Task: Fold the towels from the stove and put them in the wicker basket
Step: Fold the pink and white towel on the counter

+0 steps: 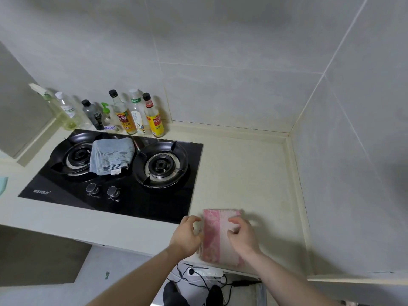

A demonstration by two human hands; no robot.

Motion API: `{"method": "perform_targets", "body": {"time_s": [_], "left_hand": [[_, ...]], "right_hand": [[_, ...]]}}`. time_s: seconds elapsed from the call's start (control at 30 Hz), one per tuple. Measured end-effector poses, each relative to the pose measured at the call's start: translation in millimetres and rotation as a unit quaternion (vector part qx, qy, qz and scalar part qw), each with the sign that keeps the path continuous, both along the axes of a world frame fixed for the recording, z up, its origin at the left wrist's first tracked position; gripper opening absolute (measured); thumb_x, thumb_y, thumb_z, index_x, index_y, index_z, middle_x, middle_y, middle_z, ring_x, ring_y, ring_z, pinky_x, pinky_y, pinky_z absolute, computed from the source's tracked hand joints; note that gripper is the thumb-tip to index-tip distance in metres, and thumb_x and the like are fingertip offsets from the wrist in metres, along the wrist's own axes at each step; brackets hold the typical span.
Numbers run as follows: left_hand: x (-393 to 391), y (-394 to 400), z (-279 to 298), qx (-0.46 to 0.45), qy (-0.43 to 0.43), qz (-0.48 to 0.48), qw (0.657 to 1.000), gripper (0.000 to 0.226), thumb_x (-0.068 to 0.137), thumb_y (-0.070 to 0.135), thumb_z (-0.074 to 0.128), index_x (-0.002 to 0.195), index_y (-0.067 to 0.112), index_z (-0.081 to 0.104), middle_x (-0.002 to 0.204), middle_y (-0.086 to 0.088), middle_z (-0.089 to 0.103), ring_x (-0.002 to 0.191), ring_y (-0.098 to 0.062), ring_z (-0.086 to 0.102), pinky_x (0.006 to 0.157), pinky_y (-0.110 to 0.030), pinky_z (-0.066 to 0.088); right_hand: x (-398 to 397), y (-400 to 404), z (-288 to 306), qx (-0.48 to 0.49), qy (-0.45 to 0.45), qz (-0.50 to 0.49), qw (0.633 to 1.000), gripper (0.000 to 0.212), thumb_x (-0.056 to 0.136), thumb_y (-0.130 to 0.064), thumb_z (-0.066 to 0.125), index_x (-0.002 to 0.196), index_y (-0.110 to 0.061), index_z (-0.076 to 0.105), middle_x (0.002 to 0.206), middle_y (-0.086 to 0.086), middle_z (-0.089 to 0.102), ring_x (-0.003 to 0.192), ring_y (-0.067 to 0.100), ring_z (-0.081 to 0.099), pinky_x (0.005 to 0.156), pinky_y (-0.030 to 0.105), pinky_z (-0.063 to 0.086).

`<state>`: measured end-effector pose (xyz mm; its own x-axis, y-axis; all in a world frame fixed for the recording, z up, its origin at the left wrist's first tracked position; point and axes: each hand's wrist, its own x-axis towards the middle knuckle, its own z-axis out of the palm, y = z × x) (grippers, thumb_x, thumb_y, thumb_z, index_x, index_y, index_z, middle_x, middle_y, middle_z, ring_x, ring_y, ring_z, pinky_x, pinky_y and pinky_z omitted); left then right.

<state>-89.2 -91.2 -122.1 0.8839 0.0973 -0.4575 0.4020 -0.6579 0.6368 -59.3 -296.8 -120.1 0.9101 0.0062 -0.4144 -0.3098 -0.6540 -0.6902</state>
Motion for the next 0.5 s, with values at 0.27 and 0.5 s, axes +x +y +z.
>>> {"method": "perform_targets", "body": {"time_s": [0.27,0.5], "left_hand": [[15,-20,-11,-0.009,0.085,-0.01,0.996,0.059,0.079,0.048,0.074,0.128,0.022,0.052,0.119,0.003,0.063,0.099,-0.014,0.064,0.087,-0.033,0.056],[23,-20,2,-0.166,0.159,0.132,0.964,0.091,0.083,0.032,0.084,0.151,0.012,0.027,0.104,0.01,0.057,0.09,-0.006,0.059,0.063,-0.023,0.048]], "right_hand": [[-11,-34,-22,-0.022,0.064,0.011,0.998,0.03,0.082,-0.015,0.071,0.109,-0.028,0.072,0.117,-0.001,0.064,0.09,0.007,0.065,0.088,0.018,0.05],[10,-38,-10,0.116,0.156,-0.113,0.974,0.045,0.089,-0.025,0.075,0.121,-0.026,0.044,0.106,-0.008,0.06,0.103,0.018,0.06,0.097,0.035,0.05]]}}
